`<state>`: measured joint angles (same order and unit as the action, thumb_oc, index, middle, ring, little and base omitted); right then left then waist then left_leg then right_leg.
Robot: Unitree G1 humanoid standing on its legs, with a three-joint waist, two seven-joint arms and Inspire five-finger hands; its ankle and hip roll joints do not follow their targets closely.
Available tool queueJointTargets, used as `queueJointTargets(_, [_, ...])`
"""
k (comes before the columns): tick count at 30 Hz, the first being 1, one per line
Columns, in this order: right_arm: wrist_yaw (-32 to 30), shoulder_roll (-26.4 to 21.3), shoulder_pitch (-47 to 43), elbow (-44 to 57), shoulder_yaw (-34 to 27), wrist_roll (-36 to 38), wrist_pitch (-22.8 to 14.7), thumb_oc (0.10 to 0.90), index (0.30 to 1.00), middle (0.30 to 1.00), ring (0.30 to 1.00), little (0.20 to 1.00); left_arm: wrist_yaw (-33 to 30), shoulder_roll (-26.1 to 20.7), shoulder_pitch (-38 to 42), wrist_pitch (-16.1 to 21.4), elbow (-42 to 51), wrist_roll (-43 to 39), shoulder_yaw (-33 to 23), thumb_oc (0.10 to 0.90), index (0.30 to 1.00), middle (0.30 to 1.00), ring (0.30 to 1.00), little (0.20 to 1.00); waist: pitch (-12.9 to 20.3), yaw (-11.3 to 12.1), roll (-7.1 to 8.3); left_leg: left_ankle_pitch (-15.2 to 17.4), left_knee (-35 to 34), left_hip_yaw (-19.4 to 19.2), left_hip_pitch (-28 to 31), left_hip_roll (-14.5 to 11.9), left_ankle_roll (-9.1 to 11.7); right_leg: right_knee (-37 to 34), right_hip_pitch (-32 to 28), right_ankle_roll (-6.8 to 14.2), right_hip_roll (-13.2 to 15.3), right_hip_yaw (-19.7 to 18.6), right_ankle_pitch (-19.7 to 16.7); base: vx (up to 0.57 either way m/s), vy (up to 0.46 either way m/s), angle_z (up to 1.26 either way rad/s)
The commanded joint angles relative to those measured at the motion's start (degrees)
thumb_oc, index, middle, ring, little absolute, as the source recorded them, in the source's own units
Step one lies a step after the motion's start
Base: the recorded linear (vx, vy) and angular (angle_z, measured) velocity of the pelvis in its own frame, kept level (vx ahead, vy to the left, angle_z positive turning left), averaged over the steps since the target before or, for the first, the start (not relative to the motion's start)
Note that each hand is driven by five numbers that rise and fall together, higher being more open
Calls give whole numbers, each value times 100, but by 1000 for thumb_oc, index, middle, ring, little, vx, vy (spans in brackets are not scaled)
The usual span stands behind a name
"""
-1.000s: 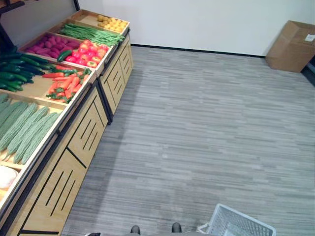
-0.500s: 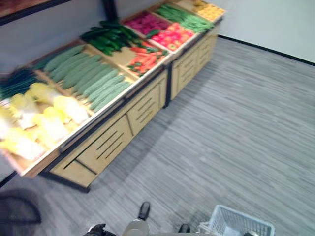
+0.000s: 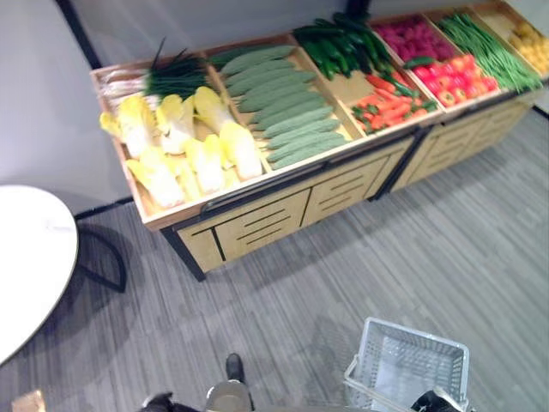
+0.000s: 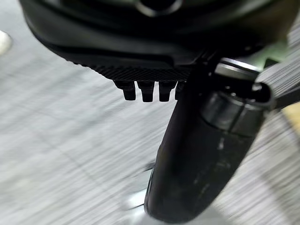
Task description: Get the vegetables into the basket
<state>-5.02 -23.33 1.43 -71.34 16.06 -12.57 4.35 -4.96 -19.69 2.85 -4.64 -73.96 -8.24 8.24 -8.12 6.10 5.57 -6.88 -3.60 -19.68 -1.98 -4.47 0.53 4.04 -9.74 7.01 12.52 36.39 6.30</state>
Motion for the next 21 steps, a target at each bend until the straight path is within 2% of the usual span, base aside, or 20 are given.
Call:
queueJointTargets(1, [-57,-322,-173,93,-174,218,-11,400,300,300,300,300,-68,90,164,-16,-237,137,-203,900,1000,1000,1000,1000,-118,-19,-232,59,53,158,-95,-281,466,42,-132,-42,-270,-221,57,89,77,4])
queueJointTargets(8, [-16,-314,-341,-166,-201,178,50,400,300,300,300,300,-22,13,120,-17,-264,233,-233,900,1000,1000,1000,1000,-38,187,-36,476,417,206,-163,-73,281,4,-262,151,-44,-282,-93,87,108,-4])
queueJointTargets(10, [-6,-338,-436,-346,-269,221,73,400,300,300,300,300,4,13,100,-10,-304,206,-252,900,1000,1000,1000,1000,-29,231,1,681,469,263,-90,58,139,386,-148,255,165,-370,-251,82,188,-7])
queueJointTargets(12, [13,-350,-459,-356,-318,230,72,400,300,300,300,300,31,-12,90,-7,-280,125,-295,900,1000,1000,1000,1000,-80,228,-4,825,427,334,42,196,-21,1160,176,399,461,-556,-543,35,215,-3])
queueJointTargets(13, [15,-358,-466,-344,-351,249,70,400,300,300,300,300,33,-12,87,-8,-281,101,-326,900,1000,1000,1000,1000,-146,213,-36,758,412,259,64,245,-136,1486,396,406,624,-624,-926,-9,187,3])
queueJointTargets(14, [-1,-367,-455,-342,-401,290,56,400,300,300,300,300,32,-11,90,6,-271,66,-324,900,1000,1000,1000,1000,-220,130,-75,774,408,381,108,297,-192,1771,542,450,651,-915,-1153,-35,119,8])
queueJointTargets(15, [-1,-369,-456,-342,-401,291,55,400,300,300,300,300,32,-9,92,7,-272,65,-324,900,1000,1000,1000,1000,-223,137,-71,778,406,372,111,307,-200,1791,556,460,665,-932,-1150,63,74,29])
queueJointTargets(16, [-8,-337,-443,-377,-471,425,33,400,300,300,300,300,46,10,140,10,-321,4,-279,900,1000,1000,1000,1000,-340,-131,-181,800,415,725,176,307,-232,2046,1049,415,265,-1982,-1074,103,52,51])
queueJointTargets(18, [-9,-281,-362,-425,-465,535,20,400,300,300,300,300,45,23,153,41,-343,-34,-253,900,1000,1000,1000,1000,-338,-333,-293,813,286,1003,368,306,-197,1876,1343,243,-204,-2726,-644,204,29,78])
queueJointTargets(19, [-4,-245,-296,-472,-460,563,28,400,300,300,300,300,39,34,183,43,-356,22,-213,900,1000,1000,1000,1000,-317,-389,-353,785,223,1122,404,286,-142,1546,1479,179,-299,-2909,-535,176,-19,80])
queueJointTargets(20, [-5,-247,-290,-474,-459,564,26,400,300,300,300,300,39,36,178,45,-358,23,-211,900,1000,1000,1000,1000,-328,-407,-356,792,202,1143,441,285,-134,1554,1444,175,-298,-2886,-502,244,-138,110])
queueJointTargets(21, [-27,-213,-158,-511,-471,650,40,400,300,300,300,300,23,37,256,32,-383,143,-82,900,1000,1000,1000,1000,-367,-618,-295,810,70,1433,595,365,-57,606,1587,181,-337,-3145,-708,175,-123,78])
